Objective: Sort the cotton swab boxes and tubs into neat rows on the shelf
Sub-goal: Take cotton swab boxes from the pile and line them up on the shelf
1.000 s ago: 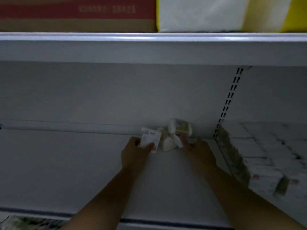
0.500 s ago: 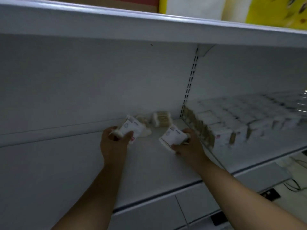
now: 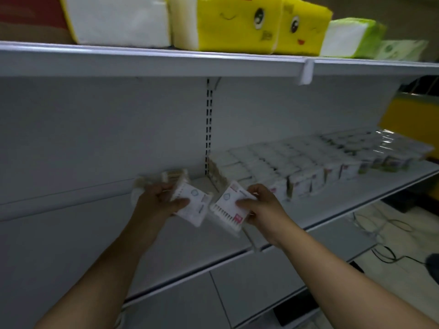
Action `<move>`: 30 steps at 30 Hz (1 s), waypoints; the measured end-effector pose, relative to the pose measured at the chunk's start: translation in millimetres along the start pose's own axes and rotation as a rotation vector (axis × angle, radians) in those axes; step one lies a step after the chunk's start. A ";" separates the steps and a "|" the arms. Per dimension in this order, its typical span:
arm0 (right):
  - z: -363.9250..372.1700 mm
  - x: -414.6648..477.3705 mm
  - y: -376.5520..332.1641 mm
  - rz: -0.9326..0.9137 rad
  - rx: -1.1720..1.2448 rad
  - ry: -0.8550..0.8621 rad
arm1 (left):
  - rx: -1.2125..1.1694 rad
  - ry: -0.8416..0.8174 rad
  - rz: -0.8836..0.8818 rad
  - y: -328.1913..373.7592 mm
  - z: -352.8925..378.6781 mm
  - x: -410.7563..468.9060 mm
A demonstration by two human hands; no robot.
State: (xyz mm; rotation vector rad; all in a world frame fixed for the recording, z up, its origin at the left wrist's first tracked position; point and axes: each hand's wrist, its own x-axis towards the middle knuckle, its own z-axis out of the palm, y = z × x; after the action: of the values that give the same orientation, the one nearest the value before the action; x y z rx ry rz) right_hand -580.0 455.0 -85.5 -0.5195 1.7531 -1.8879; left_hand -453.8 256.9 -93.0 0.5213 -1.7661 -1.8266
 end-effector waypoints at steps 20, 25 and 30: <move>-170.0 30.0 23.2 -0.119 -0.215 -0.024 | 0.707 0.245 0.304 -34.0 165.3 -22.1; -151.7 33.7 37.8 -0.289 -0.540 0.041 | 0.892 0.282 0.292 -46.9 171.6 -22.0; -154.4 34.3 50.7 -0.448 -0.749 0.163 | 0.937 0.322 0.322 -48.0 174.5 -21.8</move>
State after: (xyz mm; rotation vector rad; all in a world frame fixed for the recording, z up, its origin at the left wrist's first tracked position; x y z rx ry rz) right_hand -693.6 556.0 -152.6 -1.1279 2.6235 -1.4966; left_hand -549.9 407.0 -131.2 0.7562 -2.2252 -0.5772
